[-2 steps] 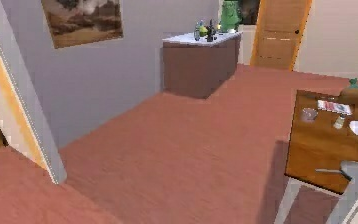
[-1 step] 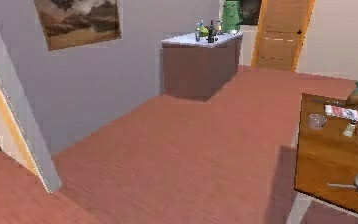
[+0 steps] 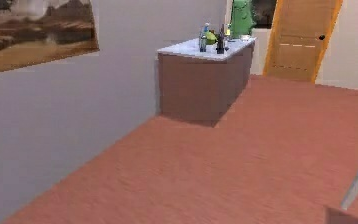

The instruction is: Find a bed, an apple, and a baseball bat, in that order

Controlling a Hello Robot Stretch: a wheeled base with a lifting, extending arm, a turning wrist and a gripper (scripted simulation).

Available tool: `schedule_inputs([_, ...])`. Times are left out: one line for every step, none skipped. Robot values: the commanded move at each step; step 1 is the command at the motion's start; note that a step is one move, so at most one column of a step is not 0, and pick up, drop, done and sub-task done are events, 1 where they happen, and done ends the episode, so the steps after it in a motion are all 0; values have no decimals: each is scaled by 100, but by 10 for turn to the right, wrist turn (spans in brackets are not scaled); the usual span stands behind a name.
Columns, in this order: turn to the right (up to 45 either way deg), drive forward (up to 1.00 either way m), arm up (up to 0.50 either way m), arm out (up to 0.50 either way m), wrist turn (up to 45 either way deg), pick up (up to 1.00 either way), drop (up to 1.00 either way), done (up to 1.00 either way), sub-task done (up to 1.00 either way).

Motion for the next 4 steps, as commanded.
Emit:
schedule_inputs([240, 0, 0, 0, 0, 0, 0, 0, 0])
schedule_inputs([0, 100, 0, 0, 0, 0, 0, 0, 0])
schedule_inputs([0, 100, 0, 0, 0, 0, 0, 0, 0])
schedule_inputs([30, 0, 0, 0, 0, 0, 0, 0, 0])
